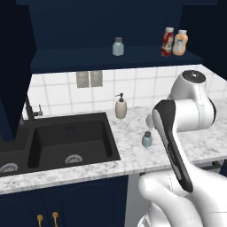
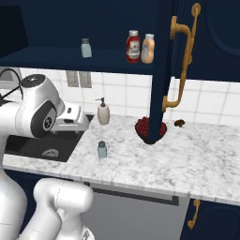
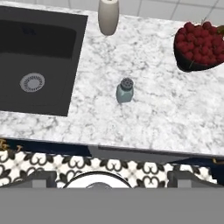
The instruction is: Put the shaker and condiment bottle from the counter next to their counterparts in the cabinet.
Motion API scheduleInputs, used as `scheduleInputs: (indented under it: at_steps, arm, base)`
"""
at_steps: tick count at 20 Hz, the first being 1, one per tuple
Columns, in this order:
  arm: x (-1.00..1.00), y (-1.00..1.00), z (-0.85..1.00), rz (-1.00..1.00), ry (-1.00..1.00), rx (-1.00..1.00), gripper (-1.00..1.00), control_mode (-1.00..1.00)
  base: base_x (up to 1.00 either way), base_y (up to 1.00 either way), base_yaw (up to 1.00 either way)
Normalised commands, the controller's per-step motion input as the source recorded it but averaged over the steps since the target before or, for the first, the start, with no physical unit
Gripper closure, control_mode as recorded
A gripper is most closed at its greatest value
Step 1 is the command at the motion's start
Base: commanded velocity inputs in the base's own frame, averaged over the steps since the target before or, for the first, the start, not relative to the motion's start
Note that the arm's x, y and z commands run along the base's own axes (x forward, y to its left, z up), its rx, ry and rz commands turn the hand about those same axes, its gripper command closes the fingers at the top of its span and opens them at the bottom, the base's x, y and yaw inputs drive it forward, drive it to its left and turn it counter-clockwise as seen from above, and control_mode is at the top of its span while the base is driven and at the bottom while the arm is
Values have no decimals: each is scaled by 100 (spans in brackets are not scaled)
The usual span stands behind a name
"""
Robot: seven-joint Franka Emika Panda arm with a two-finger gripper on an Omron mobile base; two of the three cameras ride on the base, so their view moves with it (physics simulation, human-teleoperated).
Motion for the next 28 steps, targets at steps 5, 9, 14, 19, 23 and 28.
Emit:
scheduleInputs:
  at_steps: [5,9,14,19,23,28]
  arm:
    - [63,-10,-12,0,0,0,-100,-100]
    - [64,-10,-16,0,0,0,-100,-100]
    - [42,-14,-24,0,0,0,-100,-100]
    - [18,-16,-41,0,0,0,-100,-100]
    - [30,-3,-37,0,0,0,-100,-100]
    - [42,0,-28,0,0,0,-100,-100]
  base:
    - [0,0,0]
    - [0,0,0]
    - [0,0,0]
    - [0,0,0]
    - [0,0,0]
    - [0,0,0]
